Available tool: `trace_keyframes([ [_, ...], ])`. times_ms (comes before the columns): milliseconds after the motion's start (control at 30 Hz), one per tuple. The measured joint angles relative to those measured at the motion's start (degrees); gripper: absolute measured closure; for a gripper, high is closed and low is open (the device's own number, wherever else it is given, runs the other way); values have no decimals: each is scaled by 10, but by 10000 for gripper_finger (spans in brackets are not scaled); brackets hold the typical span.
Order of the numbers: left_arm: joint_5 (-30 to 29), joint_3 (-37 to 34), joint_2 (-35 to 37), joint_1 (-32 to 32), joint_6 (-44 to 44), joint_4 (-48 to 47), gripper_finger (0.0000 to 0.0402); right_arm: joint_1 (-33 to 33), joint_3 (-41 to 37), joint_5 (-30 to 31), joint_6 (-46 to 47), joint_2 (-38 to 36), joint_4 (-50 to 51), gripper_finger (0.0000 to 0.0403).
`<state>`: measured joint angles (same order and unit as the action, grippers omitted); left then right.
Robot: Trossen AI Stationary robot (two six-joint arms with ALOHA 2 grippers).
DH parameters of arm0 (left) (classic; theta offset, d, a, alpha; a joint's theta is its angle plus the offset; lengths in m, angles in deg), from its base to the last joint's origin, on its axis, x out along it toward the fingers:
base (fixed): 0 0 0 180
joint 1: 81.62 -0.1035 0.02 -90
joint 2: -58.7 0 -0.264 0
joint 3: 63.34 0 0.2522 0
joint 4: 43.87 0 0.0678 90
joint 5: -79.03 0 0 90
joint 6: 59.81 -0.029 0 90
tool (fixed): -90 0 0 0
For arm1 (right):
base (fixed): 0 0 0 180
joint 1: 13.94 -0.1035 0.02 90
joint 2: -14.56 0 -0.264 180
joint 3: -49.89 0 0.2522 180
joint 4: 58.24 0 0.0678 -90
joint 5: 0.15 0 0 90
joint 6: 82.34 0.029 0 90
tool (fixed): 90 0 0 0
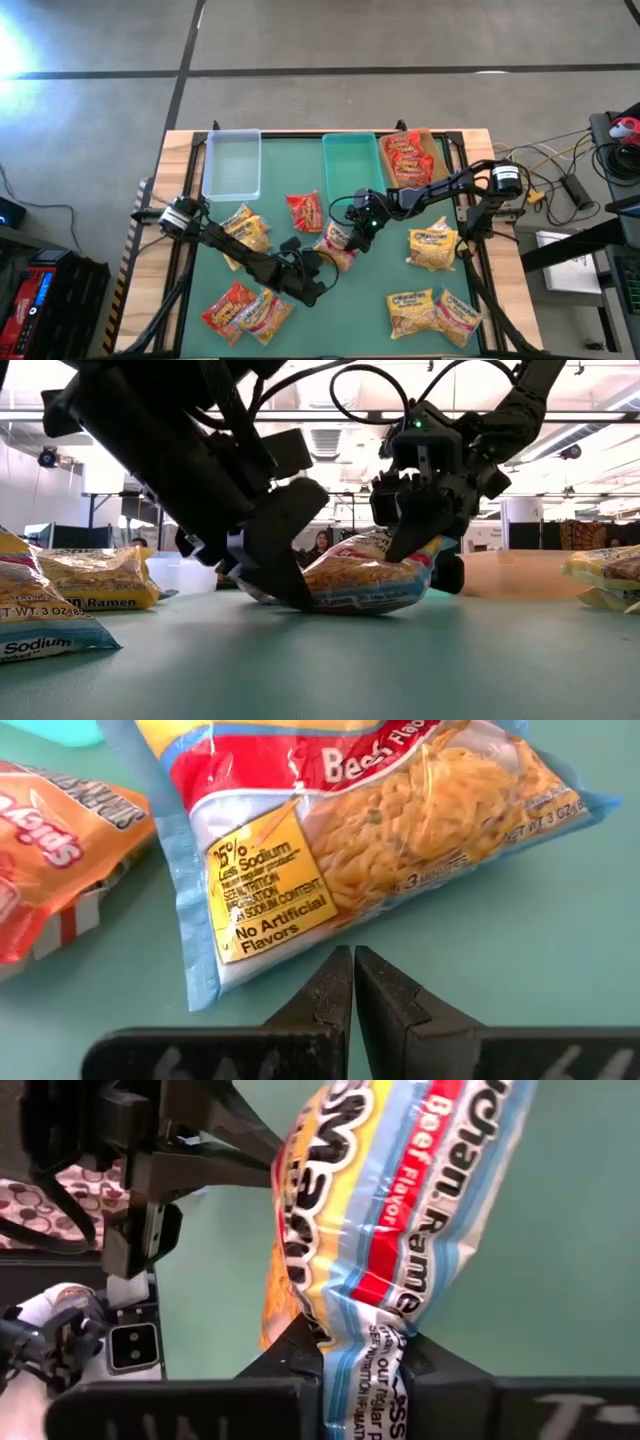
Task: Sort Maruchan noodles
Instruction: Put the blue noodle pack into the green bin
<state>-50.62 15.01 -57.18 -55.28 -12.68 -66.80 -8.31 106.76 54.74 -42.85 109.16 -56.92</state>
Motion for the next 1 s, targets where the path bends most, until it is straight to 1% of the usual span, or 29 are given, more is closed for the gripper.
trace_keyframes([
  [200,-2,1,24,1,1,-32,401,0,0,3,-24,-41,41,373],
  [433,-4,2,34,-10,-73,-39,401,0,3,27,-47,-105,92,374],
  [500,-5,2,35,-17,-81,-39,401,0,9,29,-62,-127,111,374],
  [600,-4,2,35,-29,-81,-41,401,4,22,50,-94,-161,151,374],
  [700,-3,2,39,-44,-81,-53,401,17,43,99,-138,-189,215,374],
  [767,-3,2,47,-54,-78,-63,401,27,60,146,-180,-206,267,374],
  [833,-4,2,56,-66,-80,-79,401,39,81,197,-231,-216,310,374],
  [933,-4,2,70,-84,-110,-101,401,65,118,269,-321,-221,374,374],
  [1000,-4,2,77,-97,-131,-106,401,86,141,323,-380,-220,399,374],
])
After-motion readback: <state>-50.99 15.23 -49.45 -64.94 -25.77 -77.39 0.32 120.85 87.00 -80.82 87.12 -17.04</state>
